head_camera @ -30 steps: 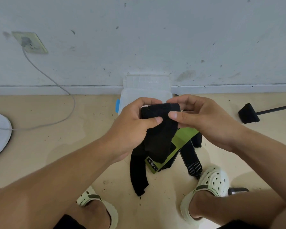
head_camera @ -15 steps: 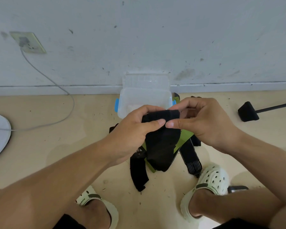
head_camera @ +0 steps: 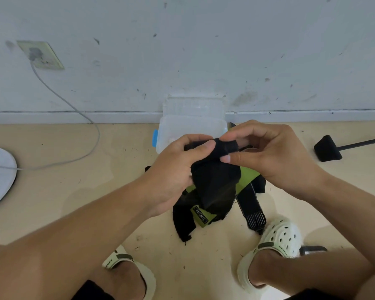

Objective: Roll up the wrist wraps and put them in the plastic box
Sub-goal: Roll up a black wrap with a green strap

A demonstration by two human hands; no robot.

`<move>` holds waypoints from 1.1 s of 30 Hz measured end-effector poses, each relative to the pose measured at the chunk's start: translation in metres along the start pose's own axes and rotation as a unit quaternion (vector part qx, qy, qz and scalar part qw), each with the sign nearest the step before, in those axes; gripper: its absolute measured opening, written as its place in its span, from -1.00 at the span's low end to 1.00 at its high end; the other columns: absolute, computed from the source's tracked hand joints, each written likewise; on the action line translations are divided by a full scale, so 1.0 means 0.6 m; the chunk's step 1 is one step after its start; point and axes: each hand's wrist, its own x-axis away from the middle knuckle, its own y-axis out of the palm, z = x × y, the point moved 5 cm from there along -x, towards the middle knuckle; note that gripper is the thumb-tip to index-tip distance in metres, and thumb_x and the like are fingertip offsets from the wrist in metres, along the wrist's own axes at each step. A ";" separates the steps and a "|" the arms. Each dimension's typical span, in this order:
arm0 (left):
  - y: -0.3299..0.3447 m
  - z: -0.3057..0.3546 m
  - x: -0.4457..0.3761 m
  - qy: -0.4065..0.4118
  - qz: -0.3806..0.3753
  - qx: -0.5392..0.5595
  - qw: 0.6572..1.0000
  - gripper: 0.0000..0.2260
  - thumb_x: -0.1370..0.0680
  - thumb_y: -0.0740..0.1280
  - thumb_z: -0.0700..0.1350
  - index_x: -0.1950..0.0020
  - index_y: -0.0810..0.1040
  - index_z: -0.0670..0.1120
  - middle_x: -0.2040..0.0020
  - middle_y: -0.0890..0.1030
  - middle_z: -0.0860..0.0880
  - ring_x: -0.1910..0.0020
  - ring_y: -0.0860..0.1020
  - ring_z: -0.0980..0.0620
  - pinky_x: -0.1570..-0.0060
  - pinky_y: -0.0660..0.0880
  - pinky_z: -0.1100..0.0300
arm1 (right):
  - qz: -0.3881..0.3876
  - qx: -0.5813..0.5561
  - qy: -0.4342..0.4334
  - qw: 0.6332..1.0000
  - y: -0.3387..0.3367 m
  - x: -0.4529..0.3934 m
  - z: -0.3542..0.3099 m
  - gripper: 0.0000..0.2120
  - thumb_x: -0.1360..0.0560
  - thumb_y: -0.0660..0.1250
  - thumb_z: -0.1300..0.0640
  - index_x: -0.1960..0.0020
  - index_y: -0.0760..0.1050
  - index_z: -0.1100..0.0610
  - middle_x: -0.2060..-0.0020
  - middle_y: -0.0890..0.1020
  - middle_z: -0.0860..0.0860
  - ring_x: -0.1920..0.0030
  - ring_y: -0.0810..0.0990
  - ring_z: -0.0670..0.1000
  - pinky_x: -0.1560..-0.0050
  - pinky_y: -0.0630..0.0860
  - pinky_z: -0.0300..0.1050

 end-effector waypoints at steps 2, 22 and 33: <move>-0.003 0.006 -0.001 0.010 0.001 -0.001 1.000 -0.75 -0.65 0.36 -0.09 -0.32 0.60 -0.06 -0.23 0.69 -0.11 -0.17 0.70 -0.06 -0.04 0.68 0.05 | -0.009 -0.002 0.030 1.000 0.000 0.001 0.001 -0.67 -0.31 0.64 0.10 -0.05 0.73 -0.07 0.16 0.75 0.07 0.06 0.73 0.11 -0.23 0.61 0.27; -0.001 0.012 0.002 0.042 -0.008 -0.108 0.993 -0.48 -0.48 0.42 0.21 -0.39 0.55 0.03 -0.22 0.71 0.03 -0.21 0.68 0.05 -0.27 0.61 -0.03 | 0.015 -0.071 0.026 0.997 0.004 0.003 0.001 -0.65 -0.32 0.54 0.13 -0.11 0.65 0.05 0.17 0.72 -0.11 0.22 0.70 -0.03 0.11 0.61 -0.22; 0.009 0.015 0.011 0.036 -0.021 -0.072 0.997 -0.48 -0.48 0.36 0.21 -0.39 0.56 0.04 -0.21 0.72 0.06 -0.20 0.69 0.05 -0.27 0.60 -0.10 | 0.033 -0.059 -0.006 0.998 0.010 0.006 -0.003 -0.67 -0.30 0.53 0.20 -0.06 0.64 0.07 0.33 0.63 -0.28 0.34 0.58 -0.20 0.12 0.54 -0.37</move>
